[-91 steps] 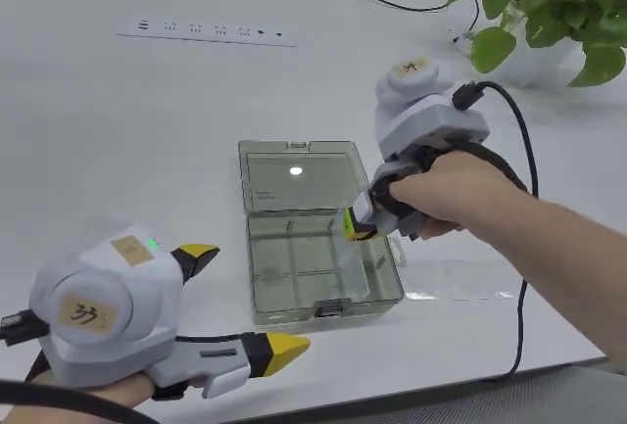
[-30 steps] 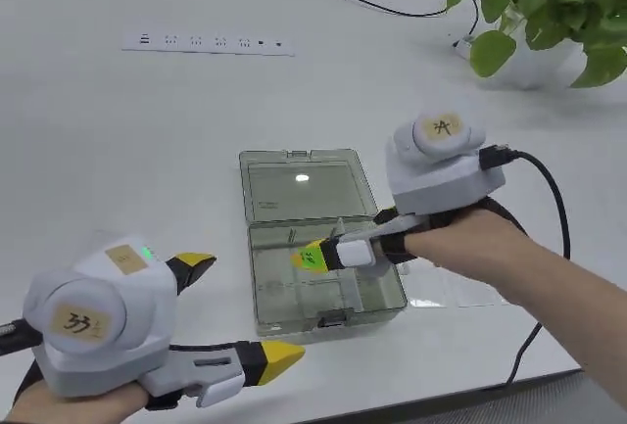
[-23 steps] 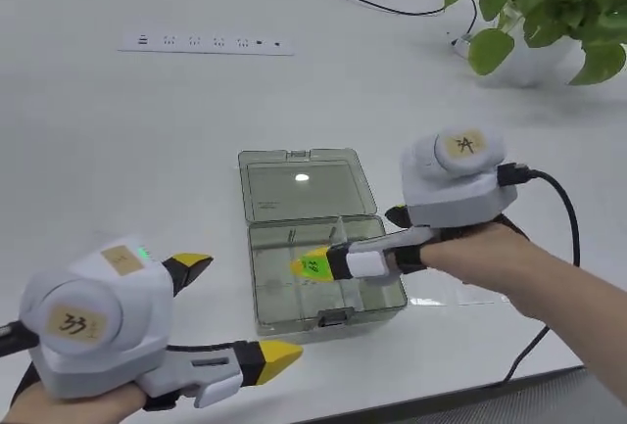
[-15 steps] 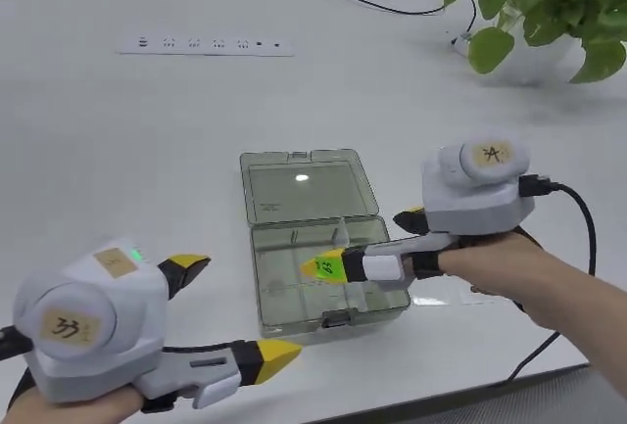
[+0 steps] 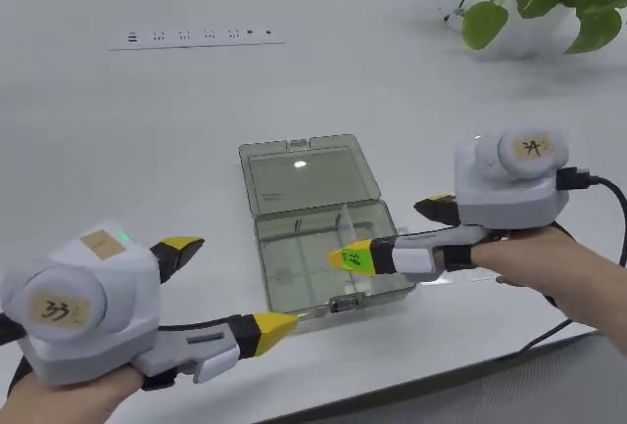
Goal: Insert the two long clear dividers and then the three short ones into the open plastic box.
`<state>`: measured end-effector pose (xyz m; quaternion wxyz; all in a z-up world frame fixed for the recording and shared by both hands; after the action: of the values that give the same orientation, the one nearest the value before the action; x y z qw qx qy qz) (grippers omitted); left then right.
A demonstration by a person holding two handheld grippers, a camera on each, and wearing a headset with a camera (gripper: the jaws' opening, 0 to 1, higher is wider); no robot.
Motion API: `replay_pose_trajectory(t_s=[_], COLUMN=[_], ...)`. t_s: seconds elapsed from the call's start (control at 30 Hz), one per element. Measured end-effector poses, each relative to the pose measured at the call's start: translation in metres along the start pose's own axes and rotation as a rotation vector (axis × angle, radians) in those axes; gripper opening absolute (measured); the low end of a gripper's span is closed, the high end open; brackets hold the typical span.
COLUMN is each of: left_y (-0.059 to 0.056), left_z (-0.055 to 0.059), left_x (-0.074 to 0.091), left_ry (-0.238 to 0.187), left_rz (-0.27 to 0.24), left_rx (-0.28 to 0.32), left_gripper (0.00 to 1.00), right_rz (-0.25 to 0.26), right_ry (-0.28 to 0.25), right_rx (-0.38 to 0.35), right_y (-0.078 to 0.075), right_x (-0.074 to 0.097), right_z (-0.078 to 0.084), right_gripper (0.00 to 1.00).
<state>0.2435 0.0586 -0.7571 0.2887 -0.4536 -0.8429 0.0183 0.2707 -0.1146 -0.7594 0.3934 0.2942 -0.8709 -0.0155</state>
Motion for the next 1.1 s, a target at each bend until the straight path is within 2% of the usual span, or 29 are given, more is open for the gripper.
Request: replay_pose_trajectory(t_s=[0.1, 0.23, 0.3, 0.37, 0.43, 0.53, 0.57, 0.63, 0.67, 0.73, 0.83, 0.93, 1.1], left_y=[0.001, 0.002, 0.001, 0.000, 0.000, -0.001, 0.000, 0.002, 0.003, 0.002, 0.005, 0.009, 0.021], left_z=[-0.003, -0.005, -0.006, -0.006, -0.004, -0.004, -0.005, -0.004, -0.004, -0.006, -0.004, -0.003, 0.002], left_x=[-0.002, -0.003, -0.003, -0.002, -0.001, 0.003, 0.004, 0.005, 0.007, 0.010, 0.013, 0.017, 0.027], left_ry=[-0.012, -0.021, -0.037, -0.049, -0.043, -0.058, -0.067, -0.063, -0.062, -0.068, -0.057, -0.050, -0.040], left_rz=[-0.014, -0.036, -0.054, -0.062, -0.073, -0.094, -0.106, -0.121, -0.129, -0.137, -0.156, -0.173, -0.212], left_rx=[0.006, 0.008, 0.039, 0.055, 0.065, 0.080, 0.091, 0.099, 0.097, 0.093, 0.087, 0.081, 0.104], left_gripper=[0.83, 0.83, 0.83, 0.83, 0.83, 0.83, 0.83, 0.83, 0.83, 0.84, 0.84, 0.84, 0.85], right_rz=[-0.007, -0.045, -0.059, -0.074, -0.093, -0.111, -0.121, -0.137, -0.155, -0.168, -0.182, -0.204, -0.216], right_ry=[-0.001, 0.003, 0.011, -0.005, -0.013, -0.039, -0.065, -0.064, -0.064, -0.067, -0.063, -0.096, -0.103], right_rx=[0.011, 0.044, 0.040, 0.057, 0.095, 0.135, 0.156, 0.145, 0.157, 0.205, 0.255, 0.307, 0.391], right_y=[0.001, -0.003, -0.004, -0.008, -0.006, -0.005, -0.005, -0.011, -0.009, -0.008, -0.004, 0.001, 0.002], right_x=[0.004, 0.007, 0.008, 0.014, 0.018, 0.024, 0.026, 0.027, 0.028, 0.032, 0.038, 0.045, 0.051], right_z=[0.001, 0.003, 0.005, 0.005, 0.004, -0.001, -0.005, 0.000, 0.000, 0.000, 0.000, -0.004, -0.001], right_gripper=[1.00, 1.00, 1.00, 1.00, 1.00, 1.00, 1.00, 1.00, 1.00, 1.00, 1.00, 1.00, 1.00])
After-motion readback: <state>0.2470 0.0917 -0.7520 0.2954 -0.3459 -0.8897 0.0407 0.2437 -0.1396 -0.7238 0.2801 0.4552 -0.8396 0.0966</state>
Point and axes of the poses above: the centre of the closed fingertips' face, and the gripper's own axes: x roughly backward along the fingers, y roughly to its left, z roughly out of its underside, the point moved 3 cm from there along x, roughly backward along the fingers, and after that the axes turned 4 degrees about x, right-handed, at the moved point
